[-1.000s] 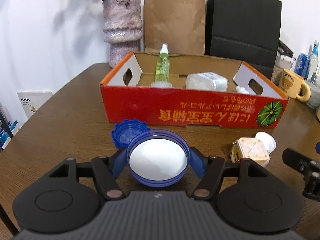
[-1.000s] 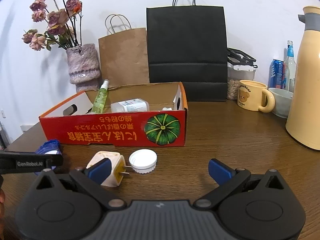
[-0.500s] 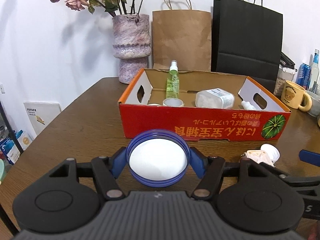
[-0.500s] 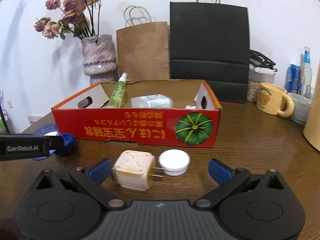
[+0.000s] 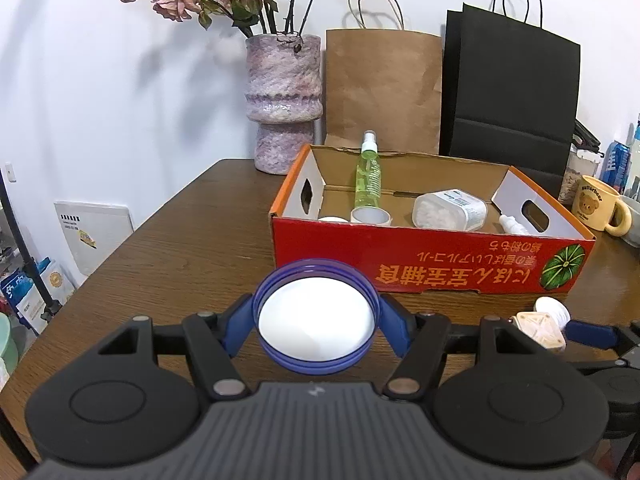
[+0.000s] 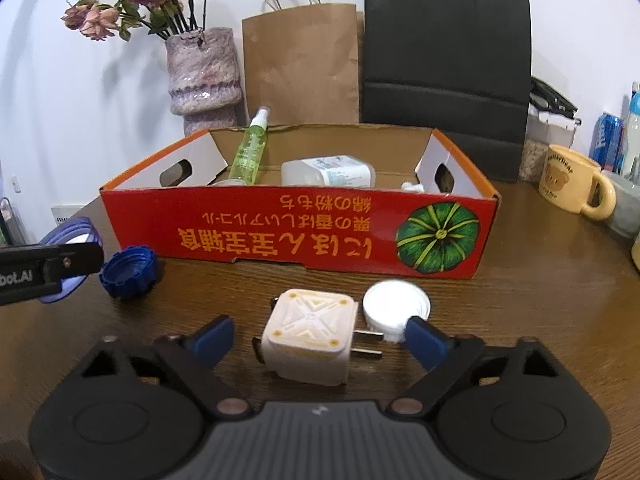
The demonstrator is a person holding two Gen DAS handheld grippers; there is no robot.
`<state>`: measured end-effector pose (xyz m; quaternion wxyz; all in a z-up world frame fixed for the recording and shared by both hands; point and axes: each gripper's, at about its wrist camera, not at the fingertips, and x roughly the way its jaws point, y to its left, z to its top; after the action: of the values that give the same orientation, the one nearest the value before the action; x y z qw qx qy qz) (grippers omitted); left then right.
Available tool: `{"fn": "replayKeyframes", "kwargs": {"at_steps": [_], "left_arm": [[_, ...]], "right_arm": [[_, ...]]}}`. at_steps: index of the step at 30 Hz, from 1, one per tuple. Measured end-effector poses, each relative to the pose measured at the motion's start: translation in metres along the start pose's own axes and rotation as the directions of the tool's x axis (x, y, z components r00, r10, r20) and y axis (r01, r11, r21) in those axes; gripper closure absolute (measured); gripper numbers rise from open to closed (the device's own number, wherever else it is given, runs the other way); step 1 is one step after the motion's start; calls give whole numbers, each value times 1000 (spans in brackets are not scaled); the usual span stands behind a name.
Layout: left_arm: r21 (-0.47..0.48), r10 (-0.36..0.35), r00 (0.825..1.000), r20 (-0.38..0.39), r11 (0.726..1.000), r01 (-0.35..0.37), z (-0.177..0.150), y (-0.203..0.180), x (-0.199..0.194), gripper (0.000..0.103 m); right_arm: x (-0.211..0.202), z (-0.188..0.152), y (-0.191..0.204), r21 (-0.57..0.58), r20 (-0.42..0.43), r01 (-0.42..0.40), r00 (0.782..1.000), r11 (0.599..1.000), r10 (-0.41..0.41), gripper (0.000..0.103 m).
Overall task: Organize rigid objects
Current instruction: 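Grasp the white plug adapter with the right tool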
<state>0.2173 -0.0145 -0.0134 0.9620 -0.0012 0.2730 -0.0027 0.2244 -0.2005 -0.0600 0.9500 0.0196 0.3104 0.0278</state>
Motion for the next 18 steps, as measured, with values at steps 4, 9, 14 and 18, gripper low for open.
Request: {"fn": "replayKeyframes", "kwargs": {"at_steps": [4, 9, 14, 18], "left_arm": [[1, 1, 1000, 3, 1000, -1, 0, 1, 0, 35], [1, 1, 1000, 4, 1000, -1, 0, 1, -1, 35], [0, -2, 1000, 10, 1000, 2, 0, 2, -2, 35], [-1, -2, 1000, 11, 1000, 2, 0, 1, -2, 35]], "right_arm": [[3, 0, 1, 7, -18, -4, 1000, 1000, 4, 35], [1, -1, 2, 4, -13, -12, 1000, 1000, 13, 36], [-4, -2, 0, 9, 13, -13, 1000, 1000, 13, 36], [-9, -1, 0, 9, 37, -16, 999, 1000, 16, 36]]}}
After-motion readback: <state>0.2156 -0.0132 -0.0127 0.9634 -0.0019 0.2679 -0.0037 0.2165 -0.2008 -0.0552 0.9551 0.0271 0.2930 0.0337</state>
